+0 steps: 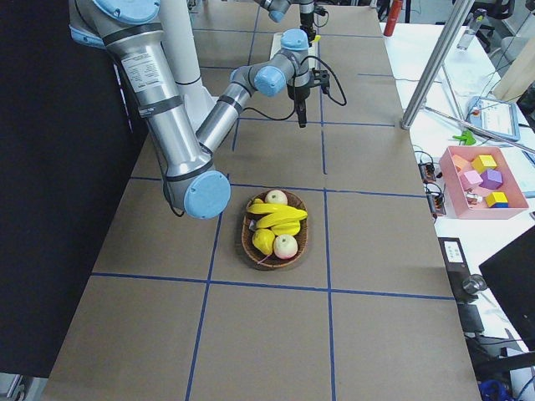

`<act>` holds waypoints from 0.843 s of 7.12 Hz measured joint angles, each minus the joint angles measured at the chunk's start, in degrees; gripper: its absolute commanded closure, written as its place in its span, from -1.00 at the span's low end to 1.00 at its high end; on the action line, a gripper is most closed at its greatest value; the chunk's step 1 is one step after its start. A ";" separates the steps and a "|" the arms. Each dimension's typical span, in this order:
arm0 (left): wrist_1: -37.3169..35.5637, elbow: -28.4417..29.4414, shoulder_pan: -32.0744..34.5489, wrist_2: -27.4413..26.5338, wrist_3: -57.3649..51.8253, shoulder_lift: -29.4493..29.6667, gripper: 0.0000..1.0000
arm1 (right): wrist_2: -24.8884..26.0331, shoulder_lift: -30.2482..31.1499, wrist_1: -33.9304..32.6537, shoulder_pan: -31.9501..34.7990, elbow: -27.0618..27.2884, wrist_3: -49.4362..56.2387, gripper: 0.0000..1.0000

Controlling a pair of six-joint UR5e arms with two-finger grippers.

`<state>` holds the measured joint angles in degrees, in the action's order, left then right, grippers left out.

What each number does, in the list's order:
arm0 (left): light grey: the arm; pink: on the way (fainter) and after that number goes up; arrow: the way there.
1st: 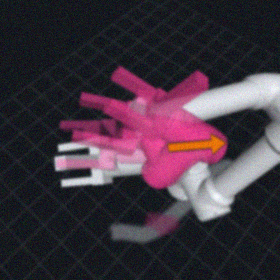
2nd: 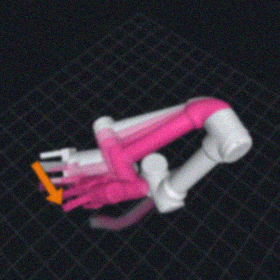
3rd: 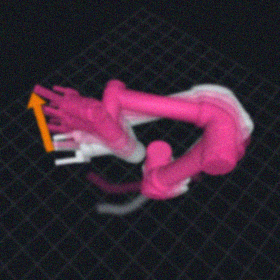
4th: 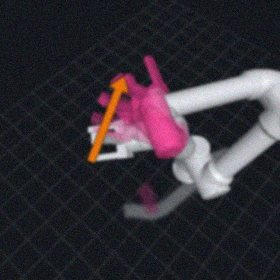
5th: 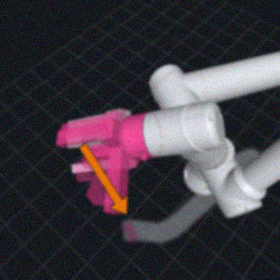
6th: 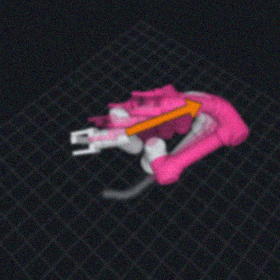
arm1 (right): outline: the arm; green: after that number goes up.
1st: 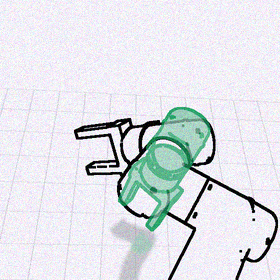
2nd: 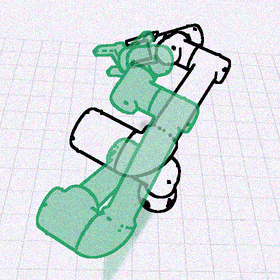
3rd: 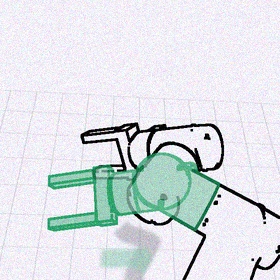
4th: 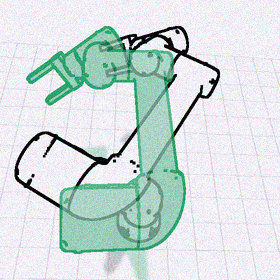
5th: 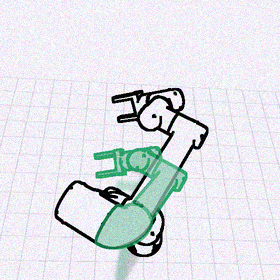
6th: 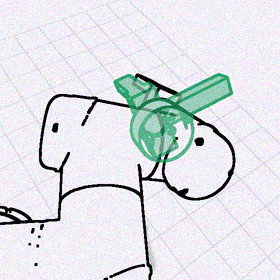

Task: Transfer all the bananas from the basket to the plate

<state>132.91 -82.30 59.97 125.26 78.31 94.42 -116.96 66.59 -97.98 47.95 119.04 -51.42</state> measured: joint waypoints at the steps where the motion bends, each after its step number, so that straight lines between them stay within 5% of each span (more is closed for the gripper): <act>1: -0.36 1.09 0.13 -0.06 -0.84 -0.09 0.85 | 0.04 0.06 0.03 -0.02 -0.06 0.05 -0.98; 2: -0.49 1.92 0.75 -0.07 -1.23 -0.20 0.10 | 0.08 0.09 0.06 -0.07 -0.09 0.06 -0.98; 3: -0.52 2.66 1.81 -0.04 -1.92 -0.30 -0.13 | 0.12 0.09 0.06 -0.10 -0.11 0.03 -0.98; 4: -0.59 3.11 2.64 0.02 -3.76 -0.34 -0.99 | 0.14 0.06 0.06 -0.12 -0.11 0.02 -0.98; 6: -0.58 3.48 4.26 0.23 -7.65 -0.37 -0.99 | 0.16 0.04 0.07 -0.13 -0.05 0.01 -0.98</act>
<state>132.33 -78.82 64.23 125.49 70.66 94.05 -116.81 66.63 -97.91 47.82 118.99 -51.41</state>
